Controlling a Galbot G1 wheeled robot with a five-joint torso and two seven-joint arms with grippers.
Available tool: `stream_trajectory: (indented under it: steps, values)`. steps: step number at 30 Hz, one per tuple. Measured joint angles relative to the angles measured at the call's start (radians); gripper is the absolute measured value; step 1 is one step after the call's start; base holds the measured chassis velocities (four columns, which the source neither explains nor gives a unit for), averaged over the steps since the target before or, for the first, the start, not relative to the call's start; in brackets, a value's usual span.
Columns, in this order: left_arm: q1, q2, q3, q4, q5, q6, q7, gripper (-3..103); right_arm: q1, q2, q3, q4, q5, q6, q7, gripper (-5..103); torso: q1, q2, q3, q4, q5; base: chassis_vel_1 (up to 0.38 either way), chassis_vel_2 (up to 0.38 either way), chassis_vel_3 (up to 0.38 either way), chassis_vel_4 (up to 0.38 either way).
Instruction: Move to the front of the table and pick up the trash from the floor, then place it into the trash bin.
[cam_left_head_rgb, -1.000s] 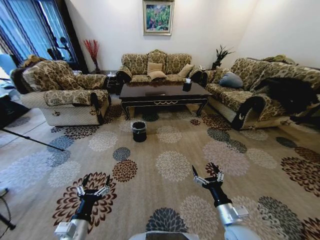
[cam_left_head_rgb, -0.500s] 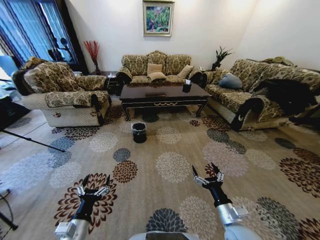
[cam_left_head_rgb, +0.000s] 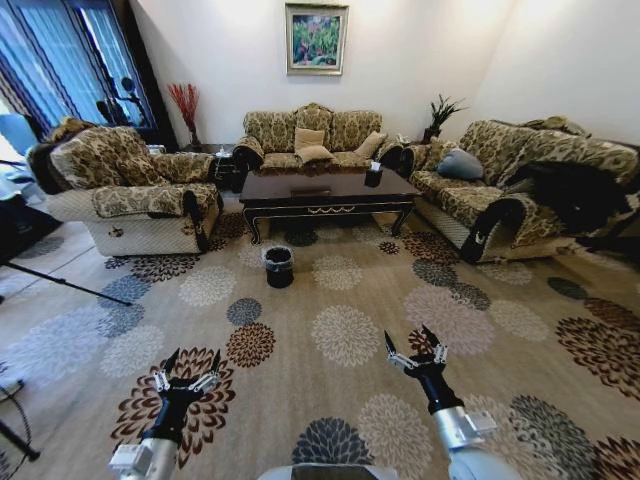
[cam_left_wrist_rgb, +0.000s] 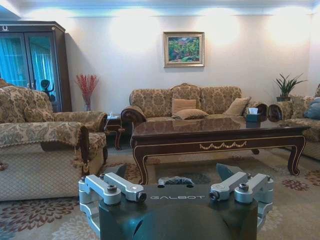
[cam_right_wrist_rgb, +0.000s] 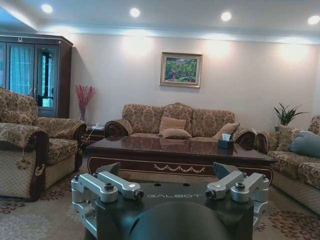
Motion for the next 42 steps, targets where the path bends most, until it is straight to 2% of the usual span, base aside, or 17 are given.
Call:
stream_trajectory:
  steps: [18,42]
  values:
    - [0.000,0.000,0.000,0.000,0.000,0.000,0.000,100,0.000,0.000,0.000,0.000,0.000,0.000,0.000,100,0.041,0.090,0.050,0.0000,0.0000,0.000,0.000,0.000,0.000]
    - [0.000,0.000,0.000,0.000,0.000,0.000,0.000,100,0.000,0.000,0.000,0.000,0.000,0.000,0.000,100,0.040,0.090,0.050,0.0000,0.0000,0.000,0.000,0.000,0.000]
